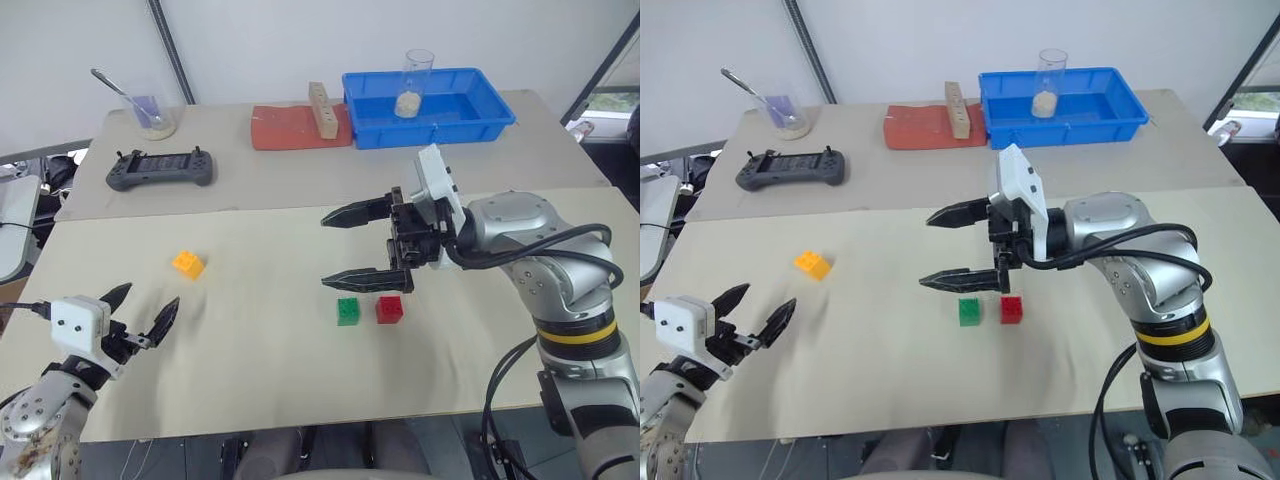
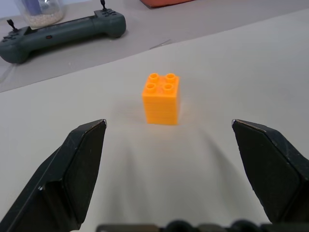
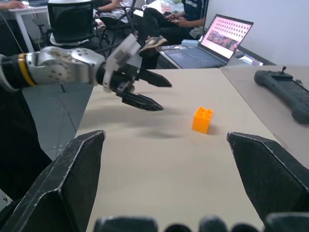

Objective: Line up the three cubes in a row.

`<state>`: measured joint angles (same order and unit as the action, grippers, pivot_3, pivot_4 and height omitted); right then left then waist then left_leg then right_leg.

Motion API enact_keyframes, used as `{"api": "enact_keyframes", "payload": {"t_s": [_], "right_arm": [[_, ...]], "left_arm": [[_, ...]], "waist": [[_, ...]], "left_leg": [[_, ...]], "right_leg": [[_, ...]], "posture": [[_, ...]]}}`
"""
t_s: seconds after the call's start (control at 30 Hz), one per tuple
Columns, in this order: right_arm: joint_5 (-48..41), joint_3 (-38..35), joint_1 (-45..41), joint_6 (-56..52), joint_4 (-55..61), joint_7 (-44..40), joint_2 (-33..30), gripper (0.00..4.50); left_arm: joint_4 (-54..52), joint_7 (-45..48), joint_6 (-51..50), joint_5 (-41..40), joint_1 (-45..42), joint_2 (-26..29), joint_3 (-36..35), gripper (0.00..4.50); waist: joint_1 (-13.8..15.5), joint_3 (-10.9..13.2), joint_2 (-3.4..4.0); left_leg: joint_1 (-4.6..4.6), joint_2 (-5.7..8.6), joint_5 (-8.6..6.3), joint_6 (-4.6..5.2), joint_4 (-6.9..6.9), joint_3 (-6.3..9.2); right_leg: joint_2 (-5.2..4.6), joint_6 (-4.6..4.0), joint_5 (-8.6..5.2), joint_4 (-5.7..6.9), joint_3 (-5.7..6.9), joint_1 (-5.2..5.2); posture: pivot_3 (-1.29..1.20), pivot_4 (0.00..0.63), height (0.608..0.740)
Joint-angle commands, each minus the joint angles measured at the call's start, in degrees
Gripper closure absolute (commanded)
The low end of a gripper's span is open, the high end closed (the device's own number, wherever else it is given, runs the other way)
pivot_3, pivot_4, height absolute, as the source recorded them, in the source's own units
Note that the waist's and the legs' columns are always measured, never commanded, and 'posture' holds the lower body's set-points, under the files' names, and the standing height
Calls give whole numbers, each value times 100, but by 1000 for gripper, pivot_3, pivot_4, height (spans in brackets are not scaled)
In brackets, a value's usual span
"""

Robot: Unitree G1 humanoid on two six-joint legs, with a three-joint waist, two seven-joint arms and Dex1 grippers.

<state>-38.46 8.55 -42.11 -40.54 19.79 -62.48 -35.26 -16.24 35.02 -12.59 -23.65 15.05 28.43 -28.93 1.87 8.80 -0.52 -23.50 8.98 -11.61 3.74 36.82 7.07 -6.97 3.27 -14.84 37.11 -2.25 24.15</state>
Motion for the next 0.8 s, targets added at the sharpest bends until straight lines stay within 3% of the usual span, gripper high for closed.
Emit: {"api": "enact_keyframes", "payload": {"t_s": [0.03,0.47,0.57,0.73,0.8], "right_arm": [[-85,-96,-120,-56,176,28,-17,0],[-142,-310,13,-257,441,270,-282,0],[-164,-353,23,-285,476,310,-315,0],[-181,-385,143,-250,540,334,-384,0],[-180,-398,186,-224,563,340,-400,0]], "left_arm": [[487,70,203,27,-425,208,13,71],[3134,1050,771,332,-2122,781,734,71],[3338,1200,956,381,-2257,800,818,856],[3341,1270,974,353,-2355,779,924,3223],[3138,1277,914,320,-2317,769,965,3213]], "waist": [[-2,-1,-2],[-137,-2,-4],[-162,-2,-4],[-165,-2,-4],[-163,-2,-4]], "left_leg": [[1,0,0,0,0,0],[-1,-3,0,3,-1,0],[-2,-1,-2,10,-1,-1],[-2,-1,-1,15,-1,-1],[-2,0,-1,15,-1,-1]], "right_leg": [[0,-1,1,0,0,0],[2,-2,5,5,1,6],[-1,-2,5,6,-1,6],[-2,-2,5,5,-1,7],[-2,-1,6,5,-1,6]], "posture": [[0,150,740],[0,150,740],[0,150,740],[0,150,740],[0,150,740]]}}
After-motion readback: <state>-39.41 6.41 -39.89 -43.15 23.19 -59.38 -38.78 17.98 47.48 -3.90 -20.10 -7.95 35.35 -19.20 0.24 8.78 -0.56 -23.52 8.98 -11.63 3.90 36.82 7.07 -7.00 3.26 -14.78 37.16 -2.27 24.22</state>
